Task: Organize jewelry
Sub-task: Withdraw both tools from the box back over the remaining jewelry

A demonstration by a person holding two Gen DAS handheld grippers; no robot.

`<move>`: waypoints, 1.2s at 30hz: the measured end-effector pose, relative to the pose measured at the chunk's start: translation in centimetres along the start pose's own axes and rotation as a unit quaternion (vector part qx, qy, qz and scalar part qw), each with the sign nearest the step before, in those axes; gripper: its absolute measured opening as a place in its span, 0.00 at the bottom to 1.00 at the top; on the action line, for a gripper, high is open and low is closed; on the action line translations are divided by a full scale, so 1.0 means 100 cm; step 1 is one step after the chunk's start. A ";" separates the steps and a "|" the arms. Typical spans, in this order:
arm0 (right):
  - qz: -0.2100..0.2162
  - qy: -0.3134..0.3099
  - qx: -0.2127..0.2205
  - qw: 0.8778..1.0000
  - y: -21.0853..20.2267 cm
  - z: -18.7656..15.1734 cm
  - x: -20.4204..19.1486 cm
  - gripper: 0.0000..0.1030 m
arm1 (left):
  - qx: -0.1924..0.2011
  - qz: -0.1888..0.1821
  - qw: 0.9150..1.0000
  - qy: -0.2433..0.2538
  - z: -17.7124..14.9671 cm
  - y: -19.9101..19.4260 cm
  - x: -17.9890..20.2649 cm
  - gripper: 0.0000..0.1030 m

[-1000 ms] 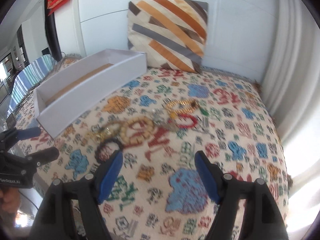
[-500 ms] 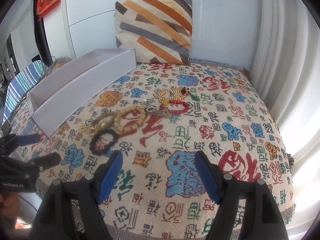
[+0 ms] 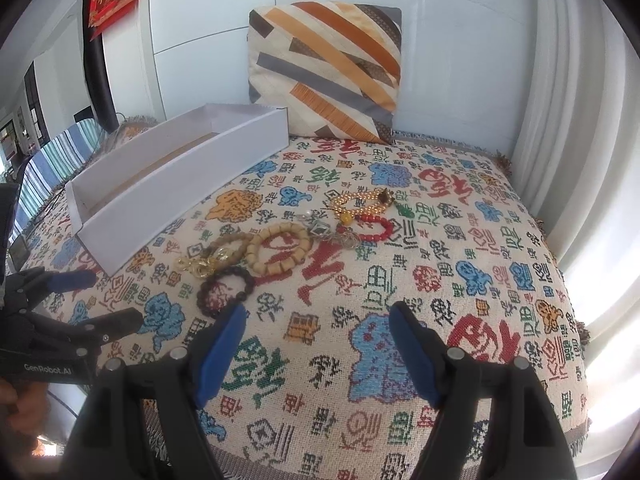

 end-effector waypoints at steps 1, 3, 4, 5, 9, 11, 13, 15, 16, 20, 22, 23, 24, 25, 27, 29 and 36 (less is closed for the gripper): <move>-0.002 0.001 0.001 1.000 -0.001 0.000 0.001 0.74 | 0.000 0.000 1.000 0.000 0.000 0.000 0.000 0.96; -0.003 0.004 0.005 1.000 -0.003 0.000 0.003 0.74 | 0.000 0.000 1.000 0.000 0.000 0.001 0.001 0.96; -0.004 0.005 0.007 1.000 -0.004 0.001 0.004 0.73 | 0.000 0.000 1.000 0.000 0.000 0.001 0.001 0.96; -0.004 0.005 0.008 1.000 -0.005 0.001 0.005 0.73 | 0.001 0.000 1.000 0.001 0.000 0.001 0.001 0.96; -0.006 0.007 0.015 1.000 -0.008 0.001 0.005 0.74 | 0.003 0.003 1.000 0.002 0.000 0.001 0.002 0.96; -0.004 0.009 0.014 1.000 -0.007 0.001 0.006 0.74 | 0.003 0.003 1.000 0.000 0.000 0.002 0.001 0.96; -0.003 0.009 0.011 1.000 -0.005 0.001 0.006 0.74 | 0.003 0.003 1.000 -0.001 -0.001 0.002 0.000 0.96; -0.002 0.010 0.008 1.000 -0.004 -0.001 0.006 0.73 | 0.004 0.004 1.000 -0.002 -0.001 0.001 0.000 0.96; -0.001 0.011 0.008 1.000 -0.004 -0.001 0.006 0.74 | 0.005 0.004 1.000 -0.003 -0.001 0.001 -0.001 0.96; -0.001 0.012 0.008 1.000 -0.004 -0.002 0.006 0.74 | 0.003 0.004 1.000 -0.003 -0.002 0.001 -0.001 0.96; 0.001 0.013 0.008 1.000 -0.004 -0.002 0.005 0.74 | 0.002 0.005 1.000 -0.003 -0.002 0.001 0.000 0.96; 0.000 0.013 0.008 1.000 -0.003 -0.003 0.006 0.74 | 0.001 0.006 1.000 -0.002 -0.003 0.002 0.000 0.96; 0.000 0.013 0.007 1.000 -0.003 -0.003 0.006 0.74 | 0.000 0.006 1.000 -0.002 -0.002 0.002 0.000 0.96; 0.001 0.013 0.008 1.000 -0.004 -0.002 0.006 0.74 | -0.001 0.005 1.000 -0.002 -0.002 0.002 0.000 0.96; 0.003 0.016 0.005 1.000 -0.003 -0.003 0.007 0.74 | -0.006 0.001 1.000 -0.006 -0.002 0.001 -0.002 0.96; 0.003 0.022 0.006 1.000 -0.006 -0.003 0.009 0.74 | -0.004 -0.007 1.000 -0.017 -0.003 -0.002 -0.009 0.96; -0.016 0.040 0.015 0.999 -0.015 -0.011 0.027 0.74 | -0.017 -0.001 0.999 -0.042 -0.018 -0.007 -0.041 0.96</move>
Point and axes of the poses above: each gripper's, at about its wrist camera, not at the fingertips, and y roughly the way its jaws point, x to its right, z to its top, the point moved 1 cm from there along y, roughly the way its jaws point, and after that the axes turned 11 degrees about -z, right-handed, at the moved point
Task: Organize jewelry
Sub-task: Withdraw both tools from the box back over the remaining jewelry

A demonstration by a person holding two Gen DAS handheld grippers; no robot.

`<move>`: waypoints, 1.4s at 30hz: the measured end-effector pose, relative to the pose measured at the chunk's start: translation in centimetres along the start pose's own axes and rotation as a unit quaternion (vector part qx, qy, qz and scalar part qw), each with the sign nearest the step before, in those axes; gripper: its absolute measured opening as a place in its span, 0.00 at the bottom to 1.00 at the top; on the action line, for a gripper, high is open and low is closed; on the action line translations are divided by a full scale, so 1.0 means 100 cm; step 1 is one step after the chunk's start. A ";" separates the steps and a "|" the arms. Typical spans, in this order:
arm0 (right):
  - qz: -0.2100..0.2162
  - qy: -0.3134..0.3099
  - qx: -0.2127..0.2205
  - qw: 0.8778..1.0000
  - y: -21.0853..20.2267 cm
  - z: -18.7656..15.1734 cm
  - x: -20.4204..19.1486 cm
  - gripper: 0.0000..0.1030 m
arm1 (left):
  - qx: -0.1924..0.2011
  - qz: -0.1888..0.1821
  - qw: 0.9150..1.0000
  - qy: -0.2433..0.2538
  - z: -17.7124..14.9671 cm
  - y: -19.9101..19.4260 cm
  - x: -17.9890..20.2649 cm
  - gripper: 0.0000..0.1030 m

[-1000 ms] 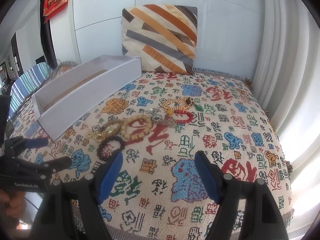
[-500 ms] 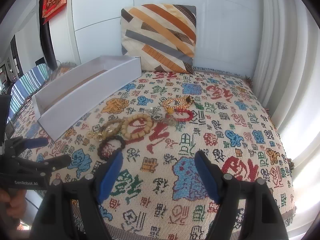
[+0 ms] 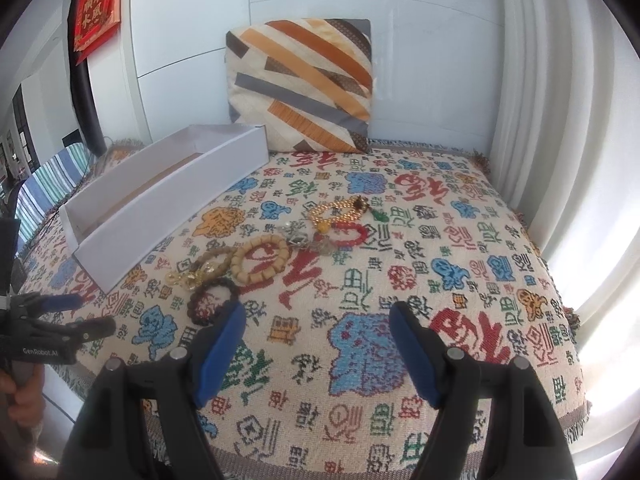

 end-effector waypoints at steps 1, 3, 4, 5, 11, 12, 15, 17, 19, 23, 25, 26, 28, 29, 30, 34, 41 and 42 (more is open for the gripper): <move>-0.002 0.004 -0.004 1.000 0.002 -0.001 0.004 0.74 | -0.005 0.000 1.000 -0.006 -0.002 0.001 -0.004 0.96; -0.003 0.012 -0.014 1.000 0.007 -0.004 0.010 0.74 | -0.015 -0.003 1.000 -0.021 -0.006 0.002 -0.014 0.96; -0.003 0.015 -0.019 1.000 0.009 -0.005 0.012 0.74 | -0.018 -0.005 0.999 -0.029 -0.007 0.002 -0.018 0.96; -0.002 0.020 -0.023 1.000 0.012 -0.006 0.015 0.74 | -0.019 -0.006 0.999 -0.035 -0.008 0.001 -0.021 0.96; 0.003 0.026 -0.025 0.999 0.012 -0.005 0.018 0.74 | -0.029 -0.009 0.999 -0.043 -0.004 -0.001 -0.025 0.96; 0.005 0.025 -0.026 0.999 0.012 -0.004 0.018 0.74 | -0.031 -0.008 0.999 -0.041 -0.003 -0.001 -0.025 0.96; 0.010 0.023 -0.030 0.999 0.013 -0.004 0.016 0.74 | -0.033 -0.006 0.999 -0.031 0.001 0.000 -0.021 0.96; 0.012 0.022 -0.036 0.999 0.015 -0.005 0.015 0.73 | -0.035 -0.005 0.999 -0.026 0.003 0.001 -0.019 0.96; 0.013 0.021 -0.043 0.999 0.017 -0.007 0.015 0.74 | -0.038 -0.006 0.999 -0.022 0.004 0.002 -0.017 0.96; 0.016 0.020 -0.055 0.998 0.022 -0.010 0.016 0.74 | -0.045 -0.004 0.999 -0.019 0.005 0.007 -0.016 0.96; 0.019 0.019 -0.062 0.998 0.024 -0.011 0.016 0.74 | -0.050 -0.005 0.998 -0.023 0.003 0.010 -0.017 0.96; 0.020 0.019 -0.065 0.998 0.025 -0.012 0.016 0.74 | -0.055 -0.006 0.998 -0.025 0.002 0.012 -0.017 0.96; 0.024 0.018 -0.074 0.997 0.029 -0.013 0.015 0.74 | -0.060 -0.004 0.998 -0.025 0.000 0.015 -0.017 0.96; 0.025 0.017 -0.079 0.996 0.031 -0.014 0.015 0.74 | -0.063 -0.002 0.998 -0.025 0.000 0.016 -0.017 0.96; 0.027 0.016 -0.083 0.996 0.032 -0.015 0.015 0.74 | -0.064 -0.001 0.998 -0.025 0.000 0.017 -0.018 0.96; 0.030 0.012 -0.091 0.995 0.037 -0.019 0.012 0.74 | -0.063 0.001 0.998 -0.027 0.000 0.016 -0.019 0.96; 0.034 0.009 -0.106 0.994 0.044 -0.024 0.011 0.74 | -0.069 0.004 0.997 -0.028 -0.002 0.020 -0.023 0.96; 0.033 0.009 -0.106 0.994 0.044 -0.024 0.011 0.74 | -0.070 0.004 0.997 -0.027 -0.002 0.020 -0.023 0.96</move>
Point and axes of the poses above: each gripper's, at about its wrist camera, not at the fingertips, and y roughly the way its jaws point, x to its right, z to its top, the point moved 1 cm from there along y, roughly the way its jaws point, and after that the axes turned 11 degrees about -z, right-handed, at the moved point
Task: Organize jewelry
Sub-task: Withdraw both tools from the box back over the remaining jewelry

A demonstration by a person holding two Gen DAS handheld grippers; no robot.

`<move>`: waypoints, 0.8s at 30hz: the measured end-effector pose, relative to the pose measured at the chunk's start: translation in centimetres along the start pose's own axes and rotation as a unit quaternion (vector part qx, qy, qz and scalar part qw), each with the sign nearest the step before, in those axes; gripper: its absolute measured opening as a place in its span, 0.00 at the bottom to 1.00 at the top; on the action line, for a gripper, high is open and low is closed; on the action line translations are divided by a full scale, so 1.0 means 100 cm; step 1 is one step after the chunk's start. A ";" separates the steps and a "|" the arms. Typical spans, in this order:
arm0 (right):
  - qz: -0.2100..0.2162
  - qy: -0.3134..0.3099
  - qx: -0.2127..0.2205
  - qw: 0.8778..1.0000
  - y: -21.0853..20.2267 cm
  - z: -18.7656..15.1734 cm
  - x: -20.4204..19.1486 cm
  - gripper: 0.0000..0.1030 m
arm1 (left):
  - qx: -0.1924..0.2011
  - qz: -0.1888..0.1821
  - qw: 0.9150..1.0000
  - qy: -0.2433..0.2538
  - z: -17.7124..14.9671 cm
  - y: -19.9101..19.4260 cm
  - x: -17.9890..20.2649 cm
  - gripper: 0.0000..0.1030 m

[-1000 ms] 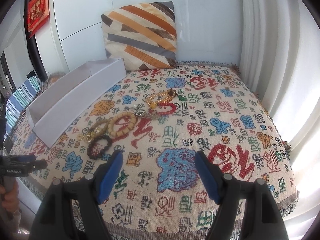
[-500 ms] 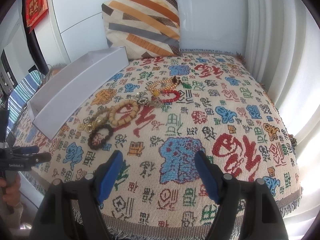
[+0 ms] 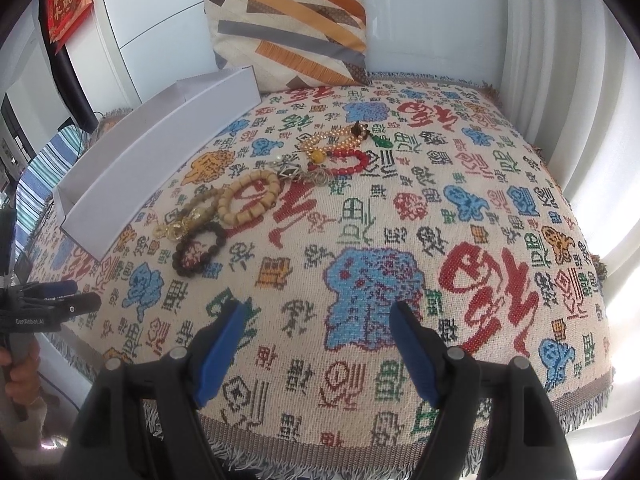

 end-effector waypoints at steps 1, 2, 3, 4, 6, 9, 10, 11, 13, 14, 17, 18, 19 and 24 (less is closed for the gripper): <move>0.000 0.000 0.000 1.000 0.000 0.000 0.000 0.74 | 0.000 0.000 1.000 0.000 0.000 0.000 0.000 0.96; 0.000 0.000 -0.001 1.000 0.001 0.000 0.000 0.74 | 0.000 0.000 1.000 0.000 0.001 0.001 0.000 0.96; 0.000 0.000 -0.001 1.000 0.001 0.000 0.000 0.74 | 0.001 -0.001 1.000 0.000 0.001 0.001 0.000 0.96; 0.000 0.000 -0.001 1.000 0.001 0.000 0.000 0.74 | 0.001 -0.001 1.000 0.000 0.002 0.001 0.000 0.96; 0.002 0.000 -0.003 1.000 0.002 0.000 -0.001 0.74 | 0.002 -0.002 1.000 0.003 0.003 0.001 0.001 0.96; 0.003 0.000 -0.008 1.000 0.005 -0.002 -0.001 0.74 | 0.002 -0.001 1.000 0.012 0.006 0.001 0.004 0.96; 0.004 0.000 -0.009 1.000 0.005 -0.002 -0.001 0.74 | 0.002 0.000 1.000 0.015 0.008 0.000 0.005 0.96; 0.004 0.000 -0.009 1.000 0.006 -0.003 -0.001 0.74 | 0.004 0.001 1.000 0.018 0.009 0.000 0.007 0.96; 0.005 0.001 -0.009 1.000 0.005 -0.003 -0.001 0.74 | 0.006 0.000 1.000 0.021 0.012 -0.001 0.008 0.96; 0.005 0.002 -0.008 1.000 0.005 -0.003 0.000 0.74 | 0.007 -0.001 1.000 0.022 0.013 -0.002 0.009 0.96; 0.003 0.003 -0.008 1.000 0.004 -0.003 0.002 0.74 | 0.005 -0.009 1.000 0.023 0.017 -0.002 0.010 0.96; 0.002 0.003 -0.008 1.000 0.004 -0.004 0.003 0.74 | 0.003 -0.011 1.000 0.025 0.018 -0.002 0.011 0.96; 0.001 0.004 -0.010 1.000 0.004 -0.003 0.004 0.74 | 0.001 -0.011 1.000 0.027 0.020 -0.002 0.012 0.96; 0.011 0.012 -0.020 1.000 0.005 0.002 0.009 0.74 | -0.002 0.005 0.998 0.056 0.030 -0.007 0.018 0.96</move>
Point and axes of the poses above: each gripper's, at about its wrist camera, not at the fingertips, and y roughly the way its jaws point, x to its right, z to its top, the point moved 1 cm from there along y, roughly the way its jaws point, and after that the axes turned 11 degrees about -z, right-handed, at the moved point
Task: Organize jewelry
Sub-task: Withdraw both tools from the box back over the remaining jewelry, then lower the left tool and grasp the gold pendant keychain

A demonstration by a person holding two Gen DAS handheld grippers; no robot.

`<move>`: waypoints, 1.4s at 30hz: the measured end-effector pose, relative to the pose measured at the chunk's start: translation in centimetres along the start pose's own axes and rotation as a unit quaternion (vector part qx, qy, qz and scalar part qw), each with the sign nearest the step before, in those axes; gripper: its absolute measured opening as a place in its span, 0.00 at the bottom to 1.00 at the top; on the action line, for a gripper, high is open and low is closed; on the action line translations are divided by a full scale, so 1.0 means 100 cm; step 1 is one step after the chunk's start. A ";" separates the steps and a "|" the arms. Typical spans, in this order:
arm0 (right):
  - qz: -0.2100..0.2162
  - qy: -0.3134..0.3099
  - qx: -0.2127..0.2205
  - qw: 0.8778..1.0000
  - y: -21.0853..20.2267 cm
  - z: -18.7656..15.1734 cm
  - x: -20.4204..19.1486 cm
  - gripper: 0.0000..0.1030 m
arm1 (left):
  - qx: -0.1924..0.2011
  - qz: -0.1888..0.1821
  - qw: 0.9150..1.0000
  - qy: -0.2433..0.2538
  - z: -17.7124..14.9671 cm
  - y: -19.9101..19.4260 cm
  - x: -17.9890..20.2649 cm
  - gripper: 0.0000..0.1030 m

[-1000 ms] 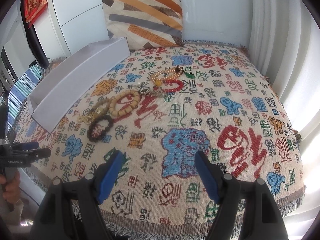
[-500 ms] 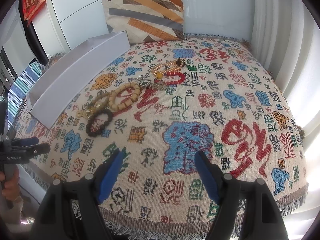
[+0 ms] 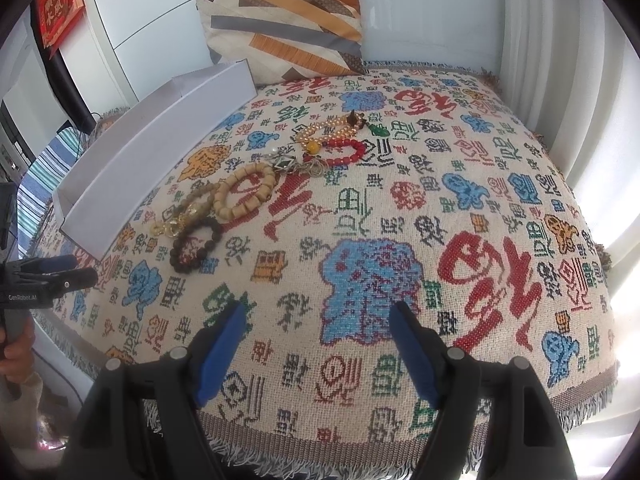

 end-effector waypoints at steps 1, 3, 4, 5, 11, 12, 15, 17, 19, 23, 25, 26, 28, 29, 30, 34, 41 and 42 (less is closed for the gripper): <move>0.001 0.003 0.000 1.000 0.000 0.001 0.001 0.74 | -0.002 0.004 1.000 0.006 0.002 -0.001 0.000 0.96; 0.006 0.011 -0.004 1.000 0.001 0.003 0.003 0.74 | -0.008 0.006 1.000 0.014 0.006 -0.001 0.000 0.96; 0.012 0.015 -0.008 1.000 0.002 0.004 0.004 0.74 | -0.013 0.007 1.000 0.017 0.008 0.000 -0.001 0.96; 0.016 0.019 -0.012 1.000 0.003 0.004 0.004 0.74 | -0.017 0.008 1.000 0.023 0.010 0.000 -0.002 0.96; 0.027 0.036 -0.026 0.999 0.006 0.008 0.009 0.74 | -0.026 0.002 0.999 0.029 0.018 0.001 -0.009 0.96; 0.029 0.039 -0.027 0.998 0.006 0.008 0.010 0.74 | -0.028 0.001 0.999 0.030 0.018 0.002 -0.009 0.96; 0.031 0.040 -0.037 0.998 0.009 0.008 0.011 0.74 | -0.032 -0.004 0.999 0.038 0.020 0.008 -0.005 0.96; 0.034 0.039 -0.045 0.998 0.012 0.010 0.010 0.74 | -0.035 -0.003 0.998 0.047 0.024 0.017 -0.001 0.96; 0.045 0.040 -0.054 0.997 0.015 0.013 0.008 0.74 | -0.038 0.000 0.998 0.053 0.031 0.025 0.001 0.96; 0.076 0.053 -0.069 0.993 0.017 0.026 0.007 0.74 | -0.038 0.002 0.997 0.063 0.051 0.042 0.004 0.96; 0.085 0.063 -0.071 0.992 0.017 0.033 0.008 0.74 | -0.038 0.007 0.997 0.070 0.060 0.050 0.003 0.96; 0.087 0.068 -0.072 0.991 0.018 0.037 0.010 0.74 | -0.039 0.009 0.997 0.073 0.064 0.054 0.002 0.96; 0.085 0.077 -0.073 0.991 0.020 0.042 0.013 0.74 | -0.042 0.010 0.996 0.080 0.069 0.062 0.001 0.96; 0.082 0.076 -0.074 0.991 0.022 0.044 0.013 0.74 | -0.042 0.009 0.995 0.085 0.071 0.065 0.001 0.96; 0.079 0.075 -0.076 0.991 0.025 0.045 0.013 0.74 | -0.043 0.007 0.995 0.090 0.072 0.068 0.001 0.96; 0.087 0.083 -0.096 0.988 0.037 0.042 0.011 0.74 | -0.042 0.008 0.993 0.113 0.075 0.082 0.002 0.91; 0.096 0.080 -0.123 0.985 0.050 0.028 0.000 0.74 | -0.048 -0.014 0.990 0.130 0.075 0.104 0.001 0.78; 0.094 0.077 -0.124 0.985 0.051 0.027 -0.002 0.74 | -0.051 -0.023 0.990 0.130 0.075 0.107 0.001 0.76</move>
Point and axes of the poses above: each gripper's, at about its wrist camera, not at the fingertips, and y roughly the way its jaws point, x to its right, z to its top, the point moved 1 cm from there along y, roughly the way its jaws point, and after that the axes turned 11 degrees about -z, right-handed, at the moved point
